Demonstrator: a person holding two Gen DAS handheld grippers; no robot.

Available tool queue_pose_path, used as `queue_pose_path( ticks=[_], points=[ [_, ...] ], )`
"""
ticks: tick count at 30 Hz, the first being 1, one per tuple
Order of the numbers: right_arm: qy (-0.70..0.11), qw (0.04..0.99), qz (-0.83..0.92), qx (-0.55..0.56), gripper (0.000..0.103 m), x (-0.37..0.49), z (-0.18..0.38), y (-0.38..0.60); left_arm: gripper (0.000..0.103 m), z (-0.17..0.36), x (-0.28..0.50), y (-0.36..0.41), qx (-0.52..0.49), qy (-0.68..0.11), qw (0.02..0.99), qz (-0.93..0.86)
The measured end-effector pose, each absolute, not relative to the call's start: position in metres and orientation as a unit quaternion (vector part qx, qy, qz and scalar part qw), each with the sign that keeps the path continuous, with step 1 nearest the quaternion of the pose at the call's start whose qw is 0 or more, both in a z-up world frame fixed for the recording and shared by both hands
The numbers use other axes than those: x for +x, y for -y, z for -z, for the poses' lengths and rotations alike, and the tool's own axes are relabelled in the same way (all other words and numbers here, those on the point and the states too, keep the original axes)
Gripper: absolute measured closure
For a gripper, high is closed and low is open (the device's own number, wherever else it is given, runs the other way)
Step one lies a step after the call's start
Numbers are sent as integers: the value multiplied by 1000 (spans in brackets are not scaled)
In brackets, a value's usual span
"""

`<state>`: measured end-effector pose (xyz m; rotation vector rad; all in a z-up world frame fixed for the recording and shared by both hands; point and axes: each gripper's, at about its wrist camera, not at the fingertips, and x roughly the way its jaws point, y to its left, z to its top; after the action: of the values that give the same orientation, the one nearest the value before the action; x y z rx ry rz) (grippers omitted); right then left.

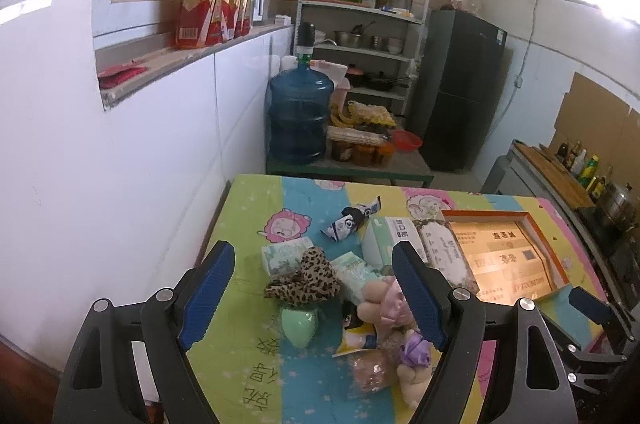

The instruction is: Organize soft objects

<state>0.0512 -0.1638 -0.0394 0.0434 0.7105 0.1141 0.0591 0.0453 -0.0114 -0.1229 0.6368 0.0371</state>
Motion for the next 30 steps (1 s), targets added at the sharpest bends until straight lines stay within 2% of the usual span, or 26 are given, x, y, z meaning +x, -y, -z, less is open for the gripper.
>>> queue_pose_path(
  ticks=[16, 26, 30],
  points=[
    [-362, 922, -136, 12, 13, 72, 84, 150, 21, 31, 60, -49, -58, -309, 948, -54],
    [-408, 900, -154, -12, 13, 83, 159, 123, 21, 63, 57, -69, -65, -324, 943, -38],
    [-425, 893, -145, -13, 20, 86, 180, 120, 21, 80, 53, -73, -62, -337, 939, -21]
  ],
)
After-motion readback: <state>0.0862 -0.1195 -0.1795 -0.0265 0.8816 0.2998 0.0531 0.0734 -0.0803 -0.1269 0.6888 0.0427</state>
